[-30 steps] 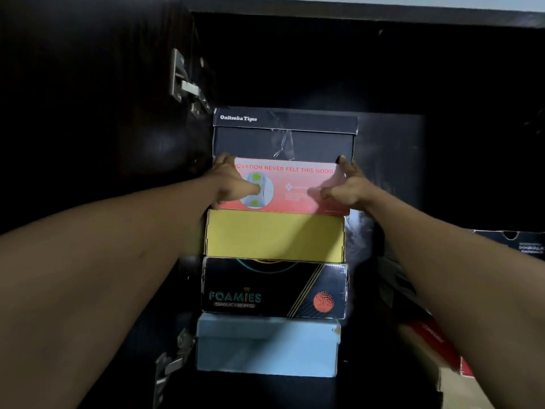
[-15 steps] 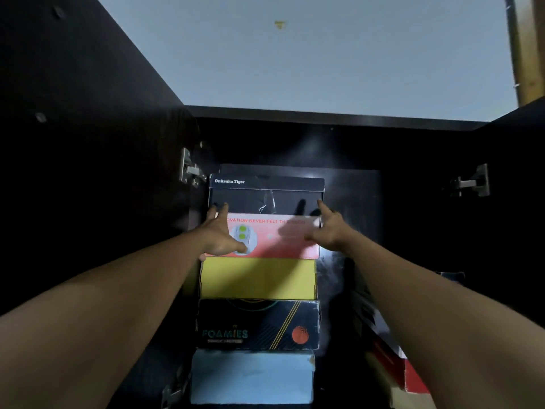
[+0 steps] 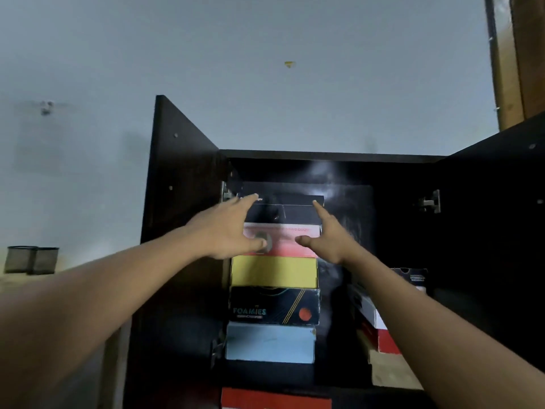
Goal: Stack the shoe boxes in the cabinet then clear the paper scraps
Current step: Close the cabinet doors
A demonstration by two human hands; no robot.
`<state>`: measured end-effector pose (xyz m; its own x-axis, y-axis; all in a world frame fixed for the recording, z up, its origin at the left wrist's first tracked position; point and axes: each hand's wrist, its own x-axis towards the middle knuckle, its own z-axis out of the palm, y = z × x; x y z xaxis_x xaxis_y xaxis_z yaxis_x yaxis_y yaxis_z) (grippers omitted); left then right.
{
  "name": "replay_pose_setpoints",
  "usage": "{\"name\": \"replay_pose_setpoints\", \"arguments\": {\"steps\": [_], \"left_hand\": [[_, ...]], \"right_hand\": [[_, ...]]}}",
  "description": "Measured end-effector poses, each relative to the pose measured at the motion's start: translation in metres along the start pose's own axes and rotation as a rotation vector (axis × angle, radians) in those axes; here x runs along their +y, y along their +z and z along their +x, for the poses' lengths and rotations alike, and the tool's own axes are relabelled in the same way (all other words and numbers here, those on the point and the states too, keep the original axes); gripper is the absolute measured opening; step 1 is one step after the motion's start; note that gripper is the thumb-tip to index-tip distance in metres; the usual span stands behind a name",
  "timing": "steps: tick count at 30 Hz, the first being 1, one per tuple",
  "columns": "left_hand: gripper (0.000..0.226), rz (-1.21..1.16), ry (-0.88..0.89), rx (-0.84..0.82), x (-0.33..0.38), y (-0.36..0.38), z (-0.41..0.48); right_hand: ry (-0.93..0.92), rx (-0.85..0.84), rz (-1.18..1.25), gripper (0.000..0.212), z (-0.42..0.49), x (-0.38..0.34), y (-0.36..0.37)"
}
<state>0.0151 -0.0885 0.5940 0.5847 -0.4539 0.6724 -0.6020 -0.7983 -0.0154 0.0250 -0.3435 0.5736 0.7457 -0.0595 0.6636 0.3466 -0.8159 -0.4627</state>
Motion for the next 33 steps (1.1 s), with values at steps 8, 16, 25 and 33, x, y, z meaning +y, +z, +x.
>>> {"name": "replay_pose_setpoints", "arguments": {"steps": [8, 16, 25, 33], "left_hand": [[0.047, -0.16, -0.03, 0.408, -0.048, -0.047, -0.125], [0.056, -0.23, -0.215, 0.3, -0.101, -0.031, -0.137], [0.046, -0.408, -0.162, 0.248, -0.106, -0.017, -0.127], [0.051, -0.503, 0.09, 0.288, -0.059, 0.023, -0.08]], "right_hand": [[-0.17, -0.066, 0.209, 0.081, -0.1, -0.078, 0.072], [-0.291, -0.096, 0.408, 0.056, -0.104, -0.141, 0.151], [-0.456, 0.03, 0.403, 0.051, -0.098, -0.146, 0.166], [-0.439, 0.178, 0.357, 0.057, -0.115, -0.082, 0.121]]}}
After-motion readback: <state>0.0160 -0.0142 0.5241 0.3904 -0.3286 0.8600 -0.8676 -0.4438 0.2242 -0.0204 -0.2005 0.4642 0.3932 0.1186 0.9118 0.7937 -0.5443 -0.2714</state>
